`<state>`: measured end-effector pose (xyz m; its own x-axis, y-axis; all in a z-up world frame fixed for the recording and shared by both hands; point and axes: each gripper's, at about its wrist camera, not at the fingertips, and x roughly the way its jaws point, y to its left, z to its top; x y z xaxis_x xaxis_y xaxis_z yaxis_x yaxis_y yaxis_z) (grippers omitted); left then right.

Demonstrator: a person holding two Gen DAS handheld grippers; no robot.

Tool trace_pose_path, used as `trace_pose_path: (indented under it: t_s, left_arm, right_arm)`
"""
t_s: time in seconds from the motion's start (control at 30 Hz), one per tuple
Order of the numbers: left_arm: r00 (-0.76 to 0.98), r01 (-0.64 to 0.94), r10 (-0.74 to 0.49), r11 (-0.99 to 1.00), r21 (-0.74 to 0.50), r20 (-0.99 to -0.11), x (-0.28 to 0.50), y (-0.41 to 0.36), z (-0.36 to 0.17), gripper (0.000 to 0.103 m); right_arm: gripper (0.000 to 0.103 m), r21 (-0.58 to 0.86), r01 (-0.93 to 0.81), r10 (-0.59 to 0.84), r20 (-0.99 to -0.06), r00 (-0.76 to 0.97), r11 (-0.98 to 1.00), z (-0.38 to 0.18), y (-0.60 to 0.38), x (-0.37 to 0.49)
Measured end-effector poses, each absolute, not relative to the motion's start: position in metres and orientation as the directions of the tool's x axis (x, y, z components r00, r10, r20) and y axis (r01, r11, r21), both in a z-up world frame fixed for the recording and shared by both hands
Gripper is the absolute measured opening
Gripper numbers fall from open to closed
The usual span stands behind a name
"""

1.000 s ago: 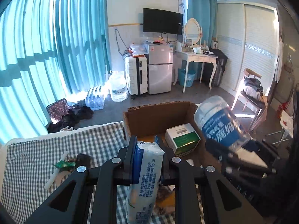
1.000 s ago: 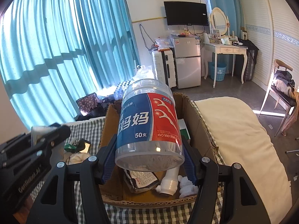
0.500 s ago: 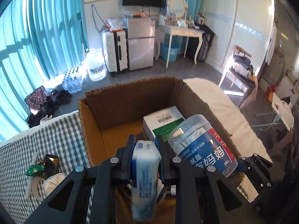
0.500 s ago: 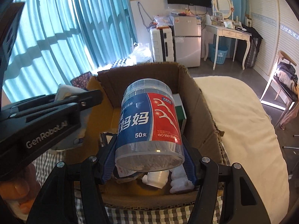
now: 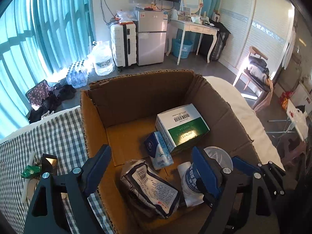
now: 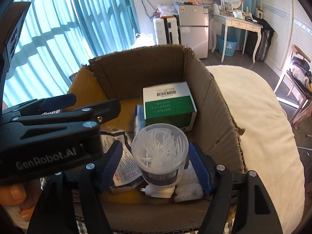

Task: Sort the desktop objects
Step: 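Open both tools to drop the floss container and tissue pack into the box, then move both tools back over the remaining items on the bed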

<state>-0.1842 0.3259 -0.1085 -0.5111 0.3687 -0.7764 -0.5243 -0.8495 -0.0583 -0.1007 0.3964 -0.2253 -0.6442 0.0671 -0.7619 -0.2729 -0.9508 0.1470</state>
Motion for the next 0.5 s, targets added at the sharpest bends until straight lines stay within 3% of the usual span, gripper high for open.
trace_pose_path:
  t_s: [0.17,0.3,0.5]
  left_arm:
    - [-0.564,-0.497,0.363,-0.866,-0.045,-0.742,-0.173,0.304,-0.086,0.090]
    - [-0.601,-0.464,0.361,-0.884,-0.056,-0.713,-0.164,0.281,-0.064,0.096]
    - [-0.657,-0.416,0.328,-0.909,-0.037,-0.678,-0.144,0.236,-0.030,0.103]
  right_arm:
    - [0.070,0.163,-0.288,0.081,-0.729,-0.680,-0.944,-0.212,0.390,-0.095]
    - [0.083,0.193,-0.298,0.086,-0.690,-0.718,-0.935,-0.192,0.384,-0.086]
    - [0.087,0.185,-0.265,0.080,-0.662,-0.745,-0.946,-0.162,0.356,-0.073]
